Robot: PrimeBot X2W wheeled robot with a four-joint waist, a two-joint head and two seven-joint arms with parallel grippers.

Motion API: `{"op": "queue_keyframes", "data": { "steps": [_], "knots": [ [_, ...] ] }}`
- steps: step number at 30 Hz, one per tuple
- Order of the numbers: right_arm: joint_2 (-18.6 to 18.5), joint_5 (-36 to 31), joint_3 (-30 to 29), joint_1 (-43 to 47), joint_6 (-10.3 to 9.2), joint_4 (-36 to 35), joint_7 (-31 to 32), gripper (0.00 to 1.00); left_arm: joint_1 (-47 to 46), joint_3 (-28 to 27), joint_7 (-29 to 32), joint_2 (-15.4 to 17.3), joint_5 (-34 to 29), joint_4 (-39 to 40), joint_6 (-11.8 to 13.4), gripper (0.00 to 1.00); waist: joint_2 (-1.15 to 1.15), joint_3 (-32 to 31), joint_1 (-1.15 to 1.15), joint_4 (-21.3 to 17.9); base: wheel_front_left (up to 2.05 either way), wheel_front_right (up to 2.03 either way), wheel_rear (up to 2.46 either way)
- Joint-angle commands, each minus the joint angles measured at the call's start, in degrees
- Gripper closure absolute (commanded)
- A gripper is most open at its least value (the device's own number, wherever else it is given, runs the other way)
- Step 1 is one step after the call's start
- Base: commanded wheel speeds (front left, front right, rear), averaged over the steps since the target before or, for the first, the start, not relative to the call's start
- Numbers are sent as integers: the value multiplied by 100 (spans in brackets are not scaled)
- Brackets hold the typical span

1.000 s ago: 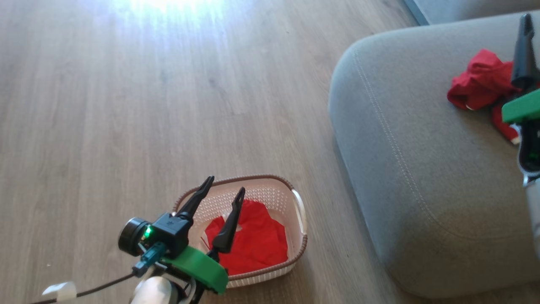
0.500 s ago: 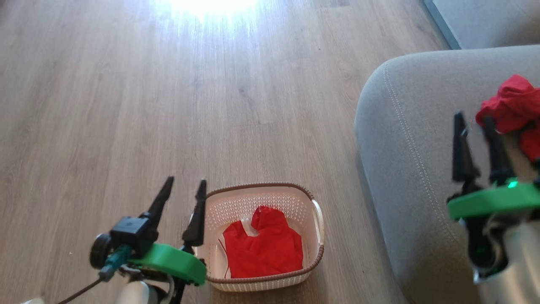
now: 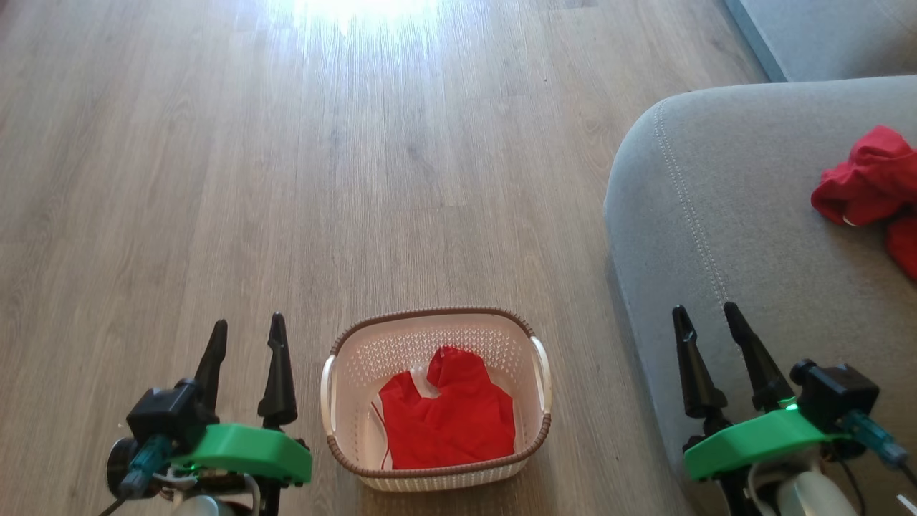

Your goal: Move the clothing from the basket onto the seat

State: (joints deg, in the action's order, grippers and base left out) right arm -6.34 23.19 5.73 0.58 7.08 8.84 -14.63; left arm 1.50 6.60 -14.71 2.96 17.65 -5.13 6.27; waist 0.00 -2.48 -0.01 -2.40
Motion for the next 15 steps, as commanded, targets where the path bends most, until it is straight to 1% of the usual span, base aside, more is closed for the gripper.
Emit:
{"op": "queue_keyframes", "data": {
  "steps": [1,4,7,15],
  "knots": [
    [28,-125,133,-116,41,-187,-37,0,-155,-209,-29,-8,1,197,28,0,0,20,1,5,0,0,0],
    [104,-268,114,-72,41,-120,-37,0,-136,-205,-29,-8,32,151,72,0,0,50,1,7,0,0,0],
    [182,-302,69,-57,41,-68,-37,0,-125,-146,-29,-8,76,78,2,0,0,78,1,9,0,0,0],
    [256,-316,-10,-56,41,-43,-37,0,-143,-115,-29,-8,51,37,-4,0,0,126,1,18,0,0,0]
  ]
}}
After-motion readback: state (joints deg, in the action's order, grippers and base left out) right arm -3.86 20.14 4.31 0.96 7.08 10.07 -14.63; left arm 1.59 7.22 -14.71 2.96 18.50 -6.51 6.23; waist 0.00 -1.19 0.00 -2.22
